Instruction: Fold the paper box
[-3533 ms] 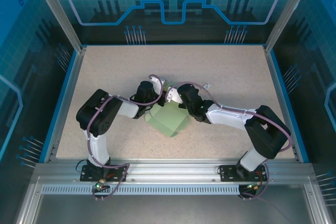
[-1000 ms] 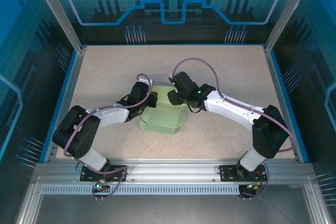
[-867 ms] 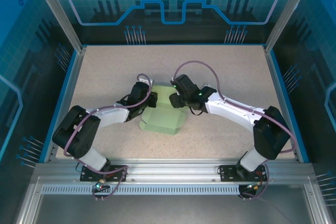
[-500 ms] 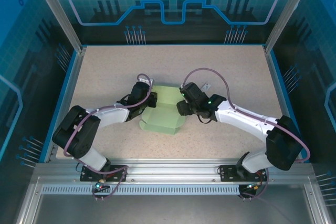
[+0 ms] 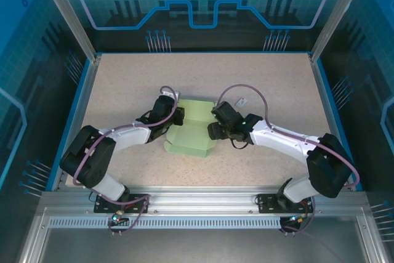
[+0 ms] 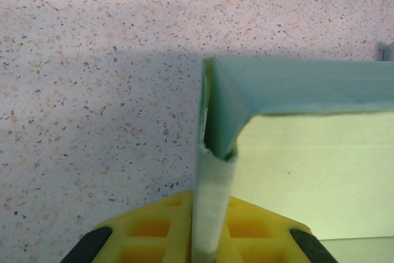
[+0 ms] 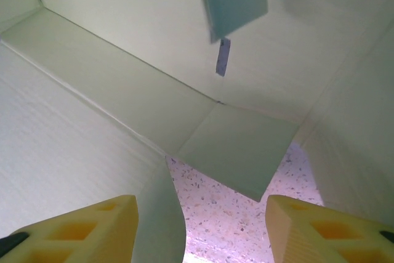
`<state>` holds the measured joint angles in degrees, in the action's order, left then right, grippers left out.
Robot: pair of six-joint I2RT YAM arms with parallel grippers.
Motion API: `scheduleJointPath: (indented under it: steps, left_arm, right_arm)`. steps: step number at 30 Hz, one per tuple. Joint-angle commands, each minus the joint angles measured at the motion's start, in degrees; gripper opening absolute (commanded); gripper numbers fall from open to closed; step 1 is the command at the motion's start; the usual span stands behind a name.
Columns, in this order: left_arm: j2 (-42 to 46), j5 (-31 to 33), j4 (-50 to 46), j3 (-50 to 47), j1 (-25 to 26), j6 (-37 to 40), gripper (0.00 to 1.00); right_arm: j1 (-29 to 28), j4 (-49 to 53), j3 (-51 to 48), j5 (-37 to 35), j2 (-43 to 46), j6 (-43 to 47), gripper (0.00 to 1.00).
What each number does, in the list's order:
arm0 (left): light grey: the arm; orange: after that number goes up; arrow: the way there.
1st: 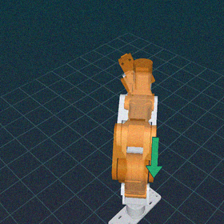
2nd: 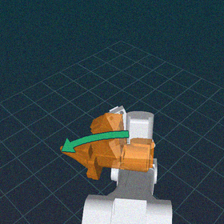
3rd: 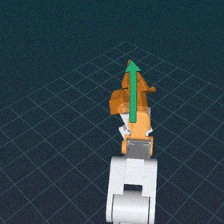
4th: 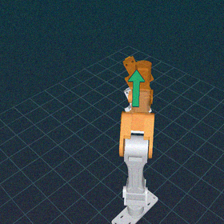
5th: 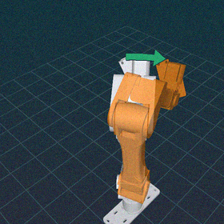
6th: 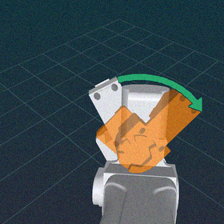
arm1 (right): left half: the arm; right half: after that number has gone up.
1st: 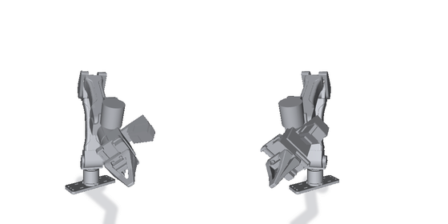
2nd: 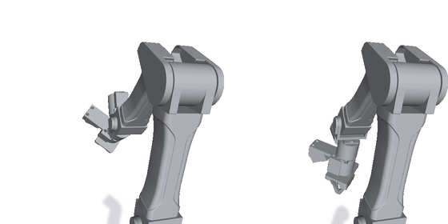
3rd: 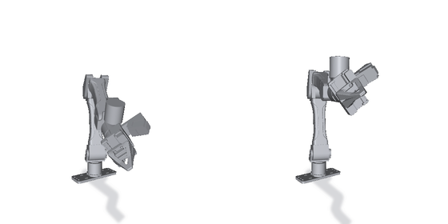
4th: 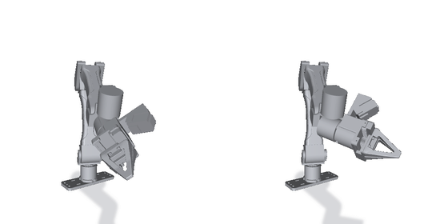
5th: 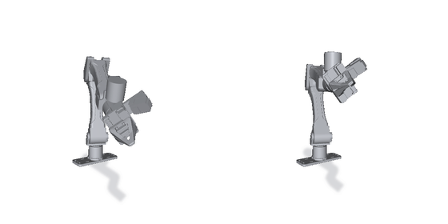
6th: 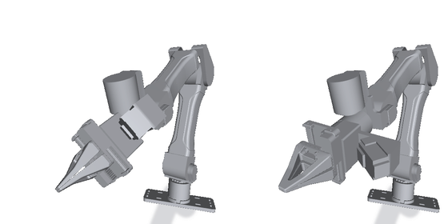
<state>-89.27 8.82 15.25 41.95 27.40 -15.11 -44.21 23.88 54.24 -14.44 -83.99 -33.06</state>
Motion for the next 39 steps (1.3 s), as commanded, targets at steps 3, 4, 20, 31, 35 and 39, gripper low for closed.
scheduleJointPath:
  steps: [3,4,20,31,35,39]
  left_arm:
    - [2.0,0.7,-0.7,1.3,0.5,-0.3,0.14]
    - [1.9,0.6,-0.7,1.3,0.4,-0.3,0.14]
    - [1.5,-0.3,-0.1,1.0,0.5,-0.6,0.14]
    - [1.4,-0.5,0.0,0.8,0.6,-1.1,0.13]
    - [1.4,-0.5,0.0,0.7,0.6,-1.2,0.14]
    - [1.4,-0.3,-0.1,0.6,0.6,-1.1,0.14]
  right_arm:
    - [1.4,-3.6,-1.4,1.5,-0.9,-3.1,0.58]
    - [1.6,-4.0,-1.4,1.8,-1.0,-3.1,0.58]
    - [1.9,-12.0,-0.3,4.3,-1.2,1.4,0.57]
    - [-1.3,-13.2,4.2,4.4,-7.1,4.5,0.55]
    - [-2.1,-13.1,5.3,4.4,-8.5,5.6,0.55]
    - [-2.2,-12.1,5.5,4.0,-8.7,6.7,0.55]
